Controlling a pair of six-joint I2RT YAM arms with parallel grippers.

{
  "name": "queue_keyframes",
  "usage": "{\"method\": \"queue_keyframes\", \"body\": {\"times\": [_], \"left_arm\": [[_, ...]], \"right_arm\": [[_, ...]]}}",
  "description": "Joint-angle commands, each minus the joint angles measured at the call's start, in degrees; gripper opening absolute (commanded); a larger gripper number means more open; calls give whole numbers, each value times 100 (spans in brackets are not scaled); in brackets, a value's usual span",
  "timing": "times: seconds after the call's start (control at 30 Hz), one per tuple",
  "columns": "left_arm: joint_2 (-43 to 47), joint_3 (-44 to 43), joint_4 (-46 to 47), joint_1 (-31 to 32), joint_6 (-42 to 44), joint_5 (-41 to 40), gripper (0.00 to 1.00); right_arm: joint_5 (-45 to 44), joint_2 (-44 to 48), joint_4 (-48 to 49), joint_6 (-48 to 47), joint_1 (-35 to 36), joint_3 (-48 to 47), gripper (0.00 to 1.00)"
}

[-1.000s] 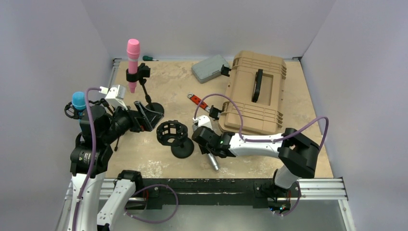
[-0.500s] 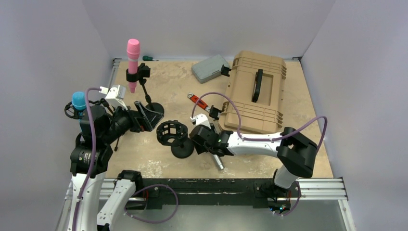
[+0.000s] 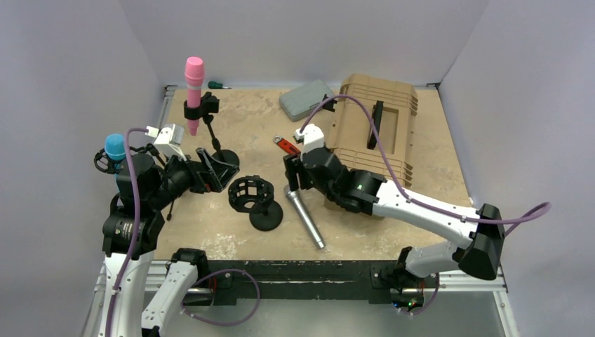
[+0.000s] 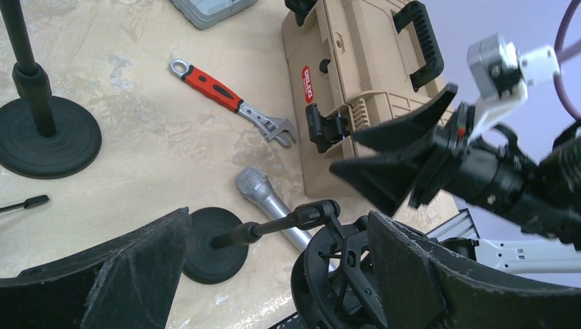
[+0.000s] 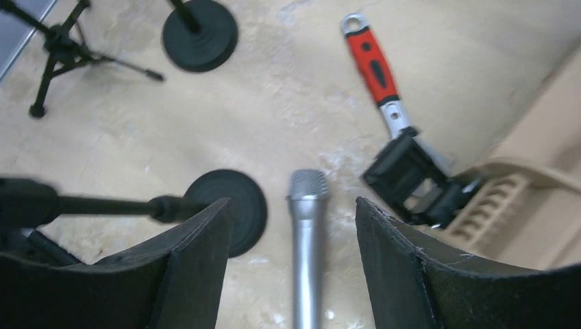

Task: Remove the microphone from the stand

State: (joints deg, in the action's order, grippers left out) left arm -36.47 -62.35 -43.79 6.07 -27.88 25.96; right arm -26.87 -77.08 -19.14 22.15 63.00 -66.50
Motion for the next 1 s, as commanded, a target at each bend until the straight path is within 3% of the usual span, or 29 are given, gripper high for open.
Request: {"method": "queue_keyframes", "body": {"times": [0.0,0.2,0.43,0.57,0.97], "left_arm": [[32,-29,154,26,27,133,96],[52,-20,119,26,42,129,96],[56,-12,140,24,7,182,96],[91,-55,59,20,31,162,96],[130,-58,43,26,39,146,97]], "right_arm": [[797,277,73,-344,-787,-116,63],[3530,683,920,-405,-1643,-73,72],[5770,11,1439,-138,-1926,-543,75],[6482,-251,1859,54,-1947,-542,76],[7192,-990,2270,256,-1961,-753,76]]}}
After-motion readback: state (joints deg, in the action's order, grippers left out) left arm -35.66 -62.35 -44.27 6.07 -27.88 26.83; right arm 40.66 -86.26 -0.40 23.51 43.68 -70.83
